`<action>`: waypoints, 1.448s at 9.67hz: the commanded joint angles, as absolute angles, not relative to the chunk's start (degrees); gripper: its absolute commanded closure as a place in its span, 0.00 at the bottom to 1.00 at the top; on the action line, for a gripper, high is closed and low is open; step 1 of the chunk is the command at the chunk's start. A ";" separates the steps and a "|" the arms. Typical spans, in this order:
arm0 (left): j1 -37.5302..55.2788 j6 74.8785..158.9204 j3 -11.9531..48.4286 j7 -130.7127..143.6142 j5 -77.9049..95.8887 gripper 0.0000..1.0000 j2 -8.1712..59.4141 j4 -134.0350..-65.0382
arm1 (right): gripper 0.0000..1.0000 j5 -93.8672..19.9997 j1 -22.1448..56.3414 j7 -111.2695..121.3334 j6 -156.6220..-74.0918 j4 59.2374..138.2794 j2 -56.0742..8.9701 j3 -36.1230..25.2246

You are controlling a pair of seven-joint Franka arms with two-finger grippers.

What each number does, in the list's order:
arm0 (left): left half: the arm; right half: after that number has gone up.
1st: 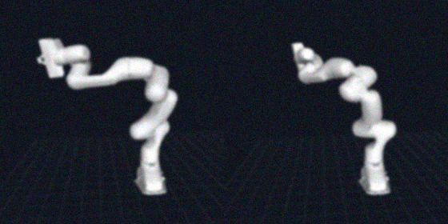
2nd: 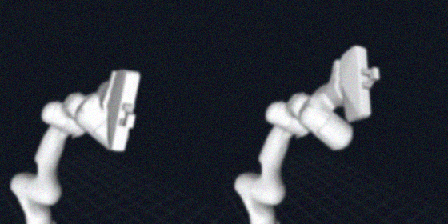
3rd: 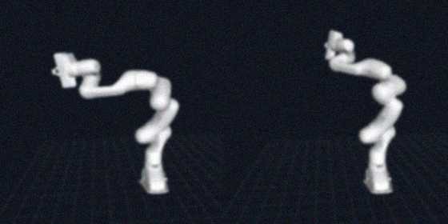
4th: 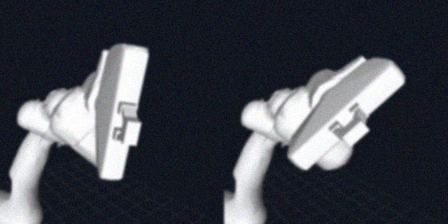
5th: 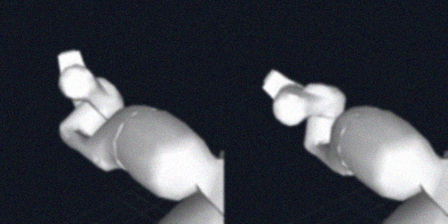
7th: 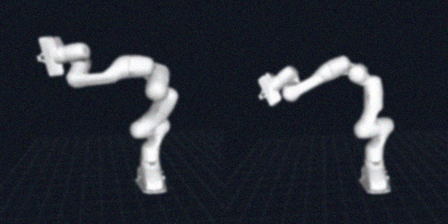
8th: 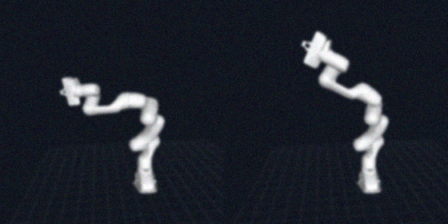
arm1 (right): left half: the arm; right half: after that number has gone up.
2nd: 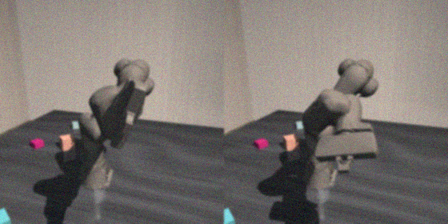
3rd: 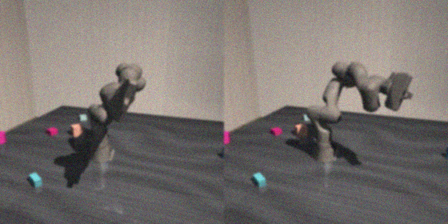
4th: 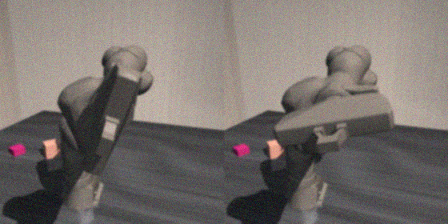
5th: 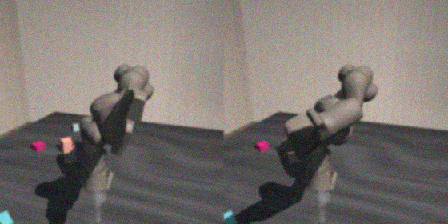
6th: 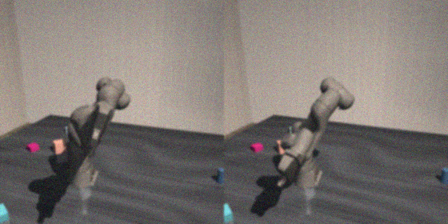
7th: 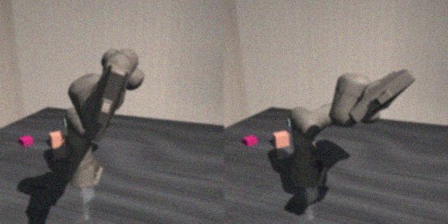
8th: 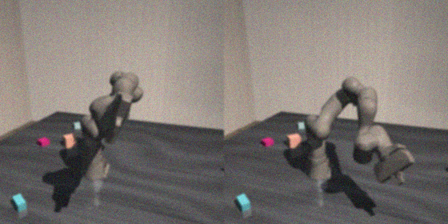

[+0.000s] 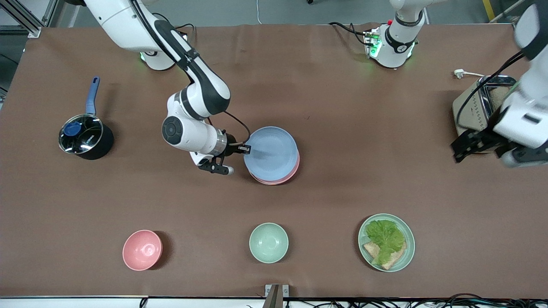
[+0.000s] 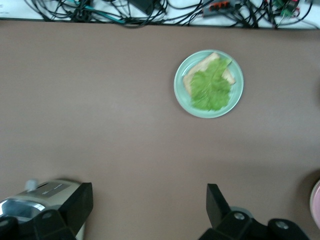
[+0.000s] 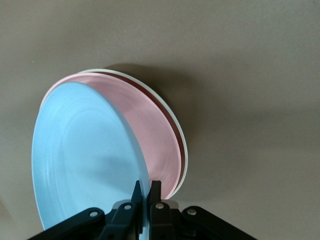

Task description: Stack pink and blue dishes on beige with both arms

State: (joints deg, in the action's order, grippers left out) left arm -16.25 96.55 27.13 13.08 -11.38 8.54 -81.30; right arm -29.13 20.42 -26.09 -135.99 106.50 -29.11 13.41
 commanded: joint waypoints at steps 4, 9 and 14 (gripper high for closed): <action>-2.49 85.53 8.92 5.19 -3.55 0.00 2.56 -82.08 | 0.91 -28.48 21.97 -27.25 -140.36 107.93 -30.75 13.54; -0.61 85.25 6.59 2.82 -2.55 0.00 -1.23 -85.96 | 0.05 -28.39 20.66 -26.72 -139.48 107.84 -30.24 13.45; -0.53 84.11 6.59 1.58 -1.85 0.00 -1.05 -85.70 | 0.00 -15.71 12.86 -27.51 -123.20 107.67 -15.96 12.83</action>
State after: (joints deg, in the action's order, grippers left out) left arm -0.82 84.72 7.23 2.65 -2.80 -0.66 -83.77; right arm -21.14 16.12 -26.39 -129.46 105.25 -23.52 12.39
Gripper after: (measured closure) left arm 0.000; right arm 0.000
